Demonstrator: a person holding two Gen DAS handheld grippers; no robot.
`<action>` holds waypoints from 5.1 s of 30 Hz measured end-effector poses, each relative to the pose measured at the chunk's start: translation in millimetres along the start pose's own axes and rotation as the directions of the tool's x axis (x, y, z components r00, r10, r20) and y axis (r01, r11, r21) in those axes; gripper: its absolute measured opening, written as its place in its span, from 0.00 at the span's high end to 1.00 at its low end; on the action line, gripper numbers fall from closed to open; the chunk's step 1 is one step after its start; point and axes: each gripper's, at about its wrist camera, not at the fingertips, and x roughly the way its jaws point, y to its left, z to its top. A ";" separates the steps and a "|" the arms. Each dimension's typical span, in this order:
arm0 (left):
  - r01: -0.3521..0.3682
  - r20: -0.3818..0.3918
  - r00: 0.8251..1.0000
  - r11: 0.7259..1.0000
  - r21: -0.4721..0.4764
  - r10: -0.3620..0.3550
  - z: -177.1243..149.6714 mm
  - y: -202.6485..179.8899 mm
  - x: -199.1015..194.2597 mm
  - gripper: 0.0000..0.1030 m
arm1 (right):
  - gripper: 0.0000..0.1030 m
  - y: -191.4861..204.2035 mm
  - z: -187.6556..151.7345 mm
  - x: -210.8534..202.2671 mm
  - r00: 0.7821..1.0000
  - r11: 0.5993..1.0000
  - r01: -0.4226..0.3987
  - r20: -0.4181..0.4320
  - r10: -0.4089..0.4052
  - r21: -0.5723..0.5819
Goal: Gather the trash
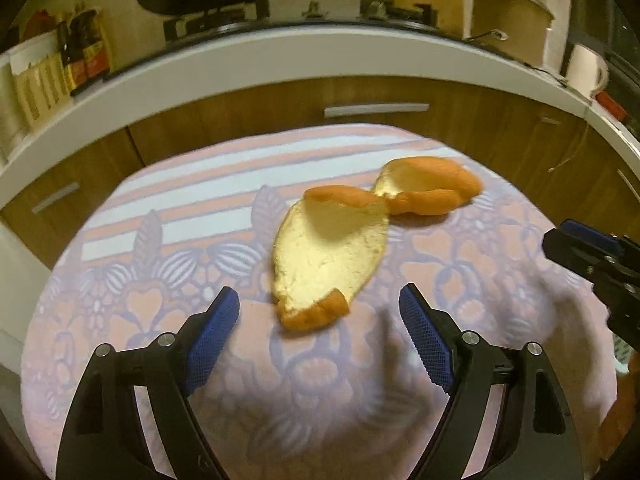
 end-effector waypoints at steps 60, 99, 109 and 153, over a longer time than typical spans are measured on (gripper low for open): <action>0.280 0.166 0.939 0.949 0.146 -0.302 10.5 -101.1 -93.9 0.85 | 0.78 -93.0 -6.3 -84.7 0.996 0.990 0.094 -0.003 -0.094 0.102; 0.514 -0.274 0.858 0.737 0.440 -0.435 -51.9 -365.3 -16.2 0.50 | 0.41 -289.6 -155.7 -140.0 0.955 0.820 0.295 -0.137 -0.262 0.491; 0.530 -0.153 0.845 0.764 0.369 -0.512 -38.4 -316.5 -55.8 0.44 | 0.41 -239.4 -131.9 -171.0 0.940 0.863 0.325 -0.033 -0.339 0.386; 0.246 0.313 0.890 0.928 0.280 -0.330 -65.2 -198.5 -109.1 0.21 | 0.41 -139.2 -117.5 -182.5 0.810 0.800 0.506 0.139 -0.569 0.322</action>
